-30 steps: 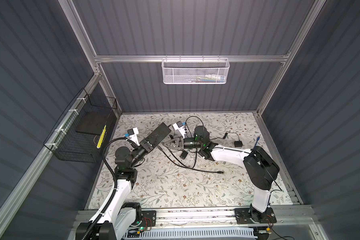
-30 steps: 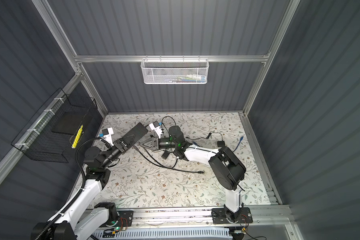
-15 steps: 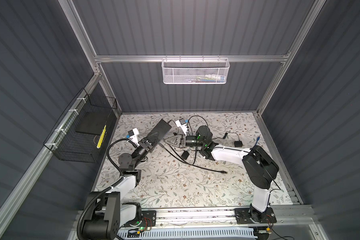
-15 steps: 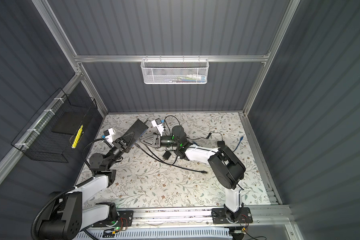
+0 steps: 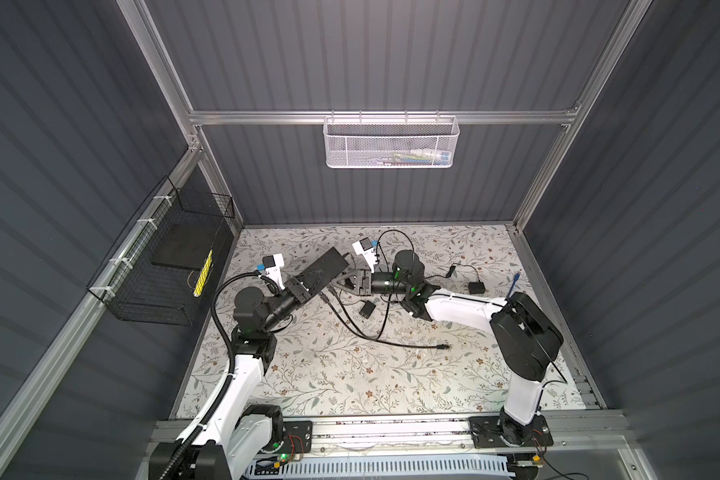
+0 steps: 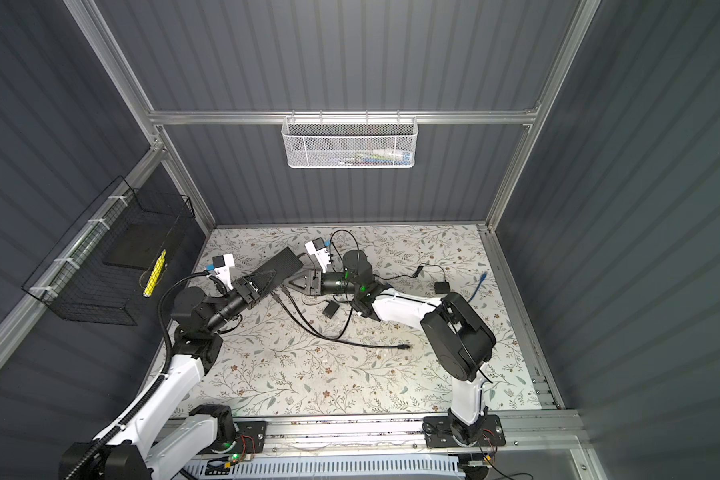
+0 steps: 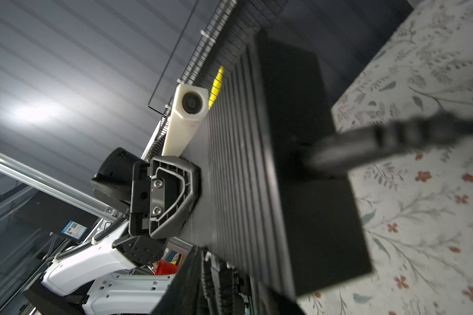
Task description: Insert the plug into the switch port
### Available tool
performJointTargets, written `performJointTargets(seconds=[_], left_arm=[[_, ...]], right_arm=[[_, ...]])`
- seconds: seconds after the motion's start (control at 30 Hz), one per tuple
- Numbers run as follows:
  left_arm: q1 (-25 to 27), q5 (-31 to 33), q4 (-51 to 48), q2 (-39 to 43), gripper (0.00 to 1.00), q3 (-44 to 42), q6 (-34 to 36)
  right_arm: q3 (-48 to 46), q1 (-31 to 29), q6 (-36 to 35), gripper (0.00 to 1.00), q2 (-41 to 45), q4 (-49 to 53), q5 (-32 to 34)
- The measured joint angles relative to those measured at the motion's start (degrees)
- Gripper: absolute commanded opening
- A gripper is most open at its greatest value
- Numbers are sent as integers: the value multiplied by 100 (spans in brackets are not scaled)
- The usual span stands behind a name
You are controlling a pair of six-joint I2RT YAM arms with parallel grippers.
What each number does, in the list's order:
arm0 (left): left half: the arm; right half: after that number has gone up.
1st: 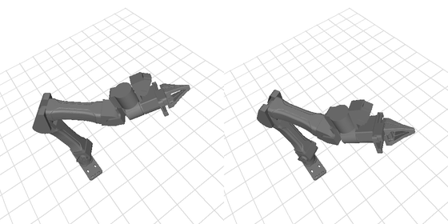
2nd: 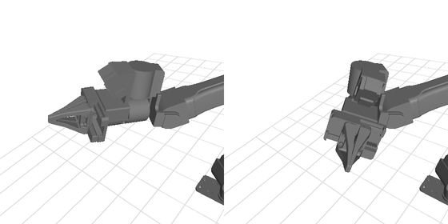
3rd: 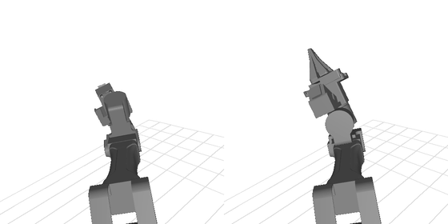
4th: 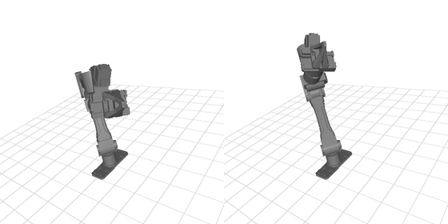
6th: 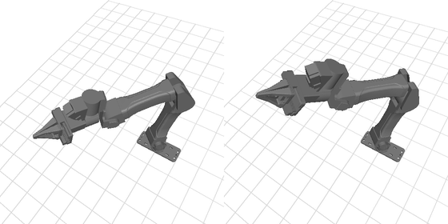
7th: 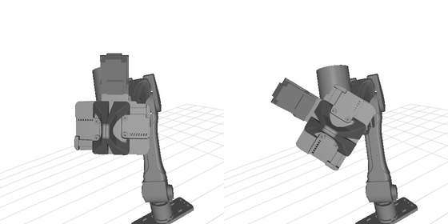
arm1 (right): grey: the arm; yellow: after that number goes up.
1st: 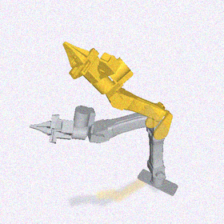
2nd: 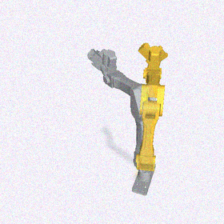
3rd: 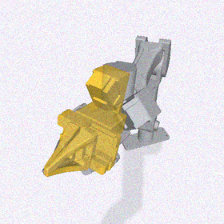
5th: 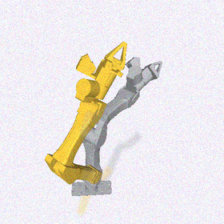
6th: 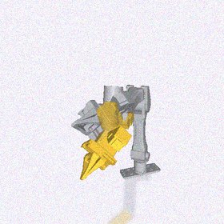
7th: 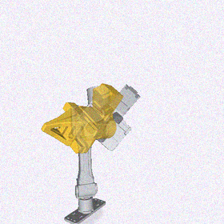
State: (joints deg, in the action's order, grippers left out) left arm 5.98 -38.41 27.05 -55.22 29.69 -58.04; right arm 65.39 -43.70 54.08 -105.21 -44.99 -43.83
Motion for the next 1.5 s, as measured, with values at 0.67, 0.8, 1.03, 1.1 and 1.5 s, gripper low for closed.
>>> performJointTargets(seconds=[0.67,0.8,1.03,1.1,1.5], left_arm=[[-1381,-55,-1869,-1674,0,520,1593],[-1773,-9,-1871,-2260,0,584,1869],[-2208,11,-1825,-3189,0,669,2168],[-2387,-131,-1749,-3373,1,702,2179],[-2988,-503,-1451,-4059,30,1119,2420]], right_arm=[[-2004,953,-2055,53,1827,2371,1329],[-1401,1274,-2634,55,1803,3407,1853],[-201,1556,-3327,56,1049,4559,3071],[-50,1598,-3416,56,758,4745,3305],[-7,1665,-3532,57,-24,5191,3654]])
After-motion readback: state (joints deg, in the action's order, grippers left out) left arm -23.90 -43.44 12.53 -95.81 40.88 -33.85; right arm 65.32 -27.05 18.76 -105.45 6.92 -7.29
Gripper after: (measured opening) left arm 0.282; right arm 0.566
